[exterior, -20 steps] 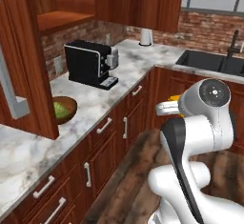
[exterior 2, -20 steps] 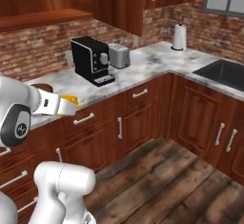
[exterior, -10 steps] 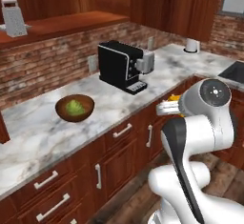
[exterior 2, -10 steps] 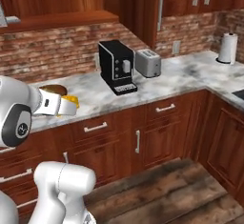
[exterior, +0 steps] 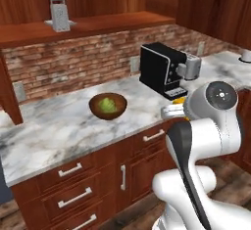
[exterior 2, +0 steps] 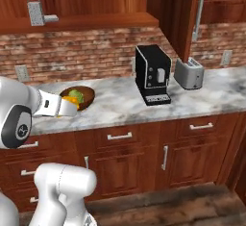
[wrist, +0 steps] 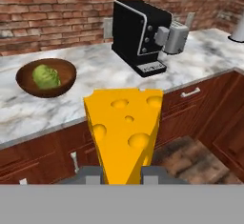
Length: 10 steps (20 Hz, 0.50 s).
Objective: Pick the cheese from the fridge and the cheese grater from the cabinet and place them next to the salad bowl.
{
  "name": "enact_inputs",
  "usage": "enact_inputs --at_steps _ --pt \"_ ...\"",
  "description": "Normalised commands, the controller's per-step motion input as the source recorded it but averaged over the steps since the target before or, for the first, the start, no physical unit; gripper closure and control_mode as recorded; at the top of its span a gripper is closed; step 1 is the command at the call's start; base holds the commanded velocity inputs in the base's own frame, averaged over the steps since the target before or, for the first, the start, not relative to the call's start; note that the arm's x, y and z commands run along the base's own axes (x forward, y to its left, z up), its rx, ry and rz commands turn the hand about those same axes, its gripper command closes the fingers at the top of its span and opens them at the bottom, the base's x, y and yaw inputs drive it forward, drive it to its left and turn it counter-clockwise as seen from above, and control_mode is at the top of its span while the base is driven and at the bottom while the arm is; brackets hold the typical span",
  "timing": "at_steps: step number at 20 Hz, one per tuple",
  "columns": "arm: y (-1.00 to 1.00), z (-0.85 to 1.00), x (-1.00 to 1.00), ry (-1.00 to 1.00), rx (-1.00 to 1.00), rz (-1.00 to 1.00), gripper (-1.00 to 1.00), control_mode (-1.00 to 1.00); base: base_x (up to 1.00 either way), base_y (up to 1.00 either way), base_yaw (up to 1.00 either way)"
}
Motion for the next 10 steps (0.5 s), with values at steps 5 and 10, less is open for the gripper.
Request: enact_inputs --at_steps 5,10 --pt "0.0 0.0 0.0 0.0 0.0 0.0 1.0 1.0 0.56 -0.16 0.4" --pt "0.0 0.0 0.0 0.0 0.0 0.0 1.0 1.0 0.55 -0.22 0.41"
